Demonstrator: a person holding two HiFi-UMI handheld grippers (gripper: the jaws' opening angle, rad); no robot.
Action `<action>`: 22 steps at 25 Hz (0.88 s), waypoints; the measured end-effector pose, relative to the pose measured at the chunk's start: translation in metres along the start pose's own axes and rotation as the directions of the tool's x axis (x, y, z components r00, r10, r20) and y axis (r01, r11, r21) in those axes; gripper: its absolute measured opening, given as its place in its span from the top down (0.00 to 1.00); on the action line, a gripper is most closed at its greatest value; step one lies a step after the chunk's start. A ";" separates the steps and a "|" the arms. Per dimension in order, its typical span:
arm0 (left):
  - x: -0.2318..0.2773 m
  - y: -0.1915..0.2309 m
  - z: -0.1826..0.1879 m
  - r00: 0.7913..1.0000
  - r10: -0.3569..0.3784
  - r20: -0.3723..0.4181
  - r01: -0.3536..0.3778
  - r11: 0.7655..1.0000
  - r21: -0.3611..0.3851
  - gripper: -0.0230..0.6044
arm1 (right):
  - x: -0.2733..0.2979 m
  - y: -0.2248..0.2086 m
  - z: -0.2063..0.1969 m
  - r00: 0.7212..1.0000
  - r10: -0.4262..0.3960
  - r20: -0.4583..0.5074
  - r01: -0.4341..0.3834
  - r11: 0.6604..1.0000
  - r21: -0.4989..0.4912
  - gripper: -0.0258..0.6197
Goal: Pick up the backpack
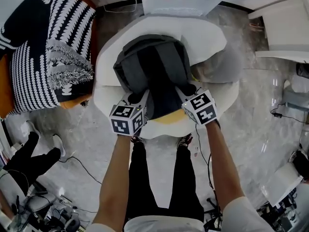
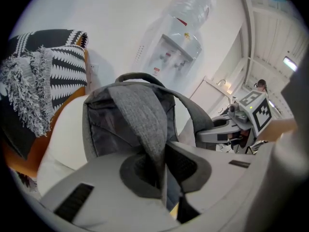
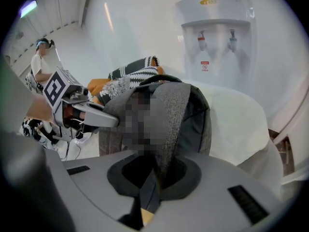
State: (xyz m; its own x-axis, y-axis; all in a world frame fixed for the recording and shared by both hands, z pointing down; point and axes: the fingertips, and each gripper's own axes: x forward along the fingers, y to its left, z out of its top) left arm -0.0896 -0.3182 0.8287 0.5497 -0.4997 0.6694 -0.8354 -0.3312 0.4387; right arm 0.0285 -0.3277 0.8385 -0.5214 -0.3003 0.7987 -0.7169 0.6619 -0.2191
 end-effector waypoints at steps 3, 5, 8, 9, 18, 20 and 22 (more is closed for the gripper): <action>-0.007 -0.007 0.003 1.000 -0.007 0.000 0.007 1.000 0.008 0.87 | -0.008 0.006 0.002 1.000 -0.003 0.015 0.003 1.000 0.010 0.91; -0.012 -0.013 0.007 1.000 -0.010 0.009 0.010 1.000 0.011 0.87 | -0.015 0.011 0.006 1.000 -0.004 0.026 0.003 1.000 0.017 0.91; -0.021 -0.022 0.010 1.000 -0.010 0.026 0.010 1.000 0.007 0.87 | -0.025 0.020 0.011 0.999 -0.002 0.042 0.001 1.000 0.026 0.91; -0.024 -0.024 0.011 1.000 -0.009 0.028 0.009 1.000 0.008 0.87 | -0.029 0.024 0.012 0.999 -0.001 0.048 -0.001 1.000 0.030 0.91; -0.050 -0.047 0.016 1.000 -0.023 0.020 0.022 0.998 0.059 0.87 | -0.062 0.038 0.014 0.996 -0.027 0.085 0.020 0.997 0.072 0.91; -0.056 -0.051 0.014 1.000 -0.024 0.015 0.023 0.998 0.067 0.87 | -0.069 0.042 0.013 0.995 -0.031 0.091 0.024 0.997 0.076 0.91; -0.061 -0.056 0.011 0.999 -0.028 0.017 0.026 0.997 0.067 0.87 | -0.076 0.045 0.012 0.995 -0.034 0.096 0.027 0.997 0.079 0.91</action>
State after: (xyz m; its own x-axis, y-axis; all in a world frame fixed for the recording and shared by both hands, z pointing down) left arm -0.0763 -0.2781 0.7565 0.5724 -0.5038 0.6469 -0.8185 -0.3975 0.4148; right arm 0.0301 -0.2830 0.7608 -0.5385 -0.3874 0.7483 -0.7649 0.5973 -0.2413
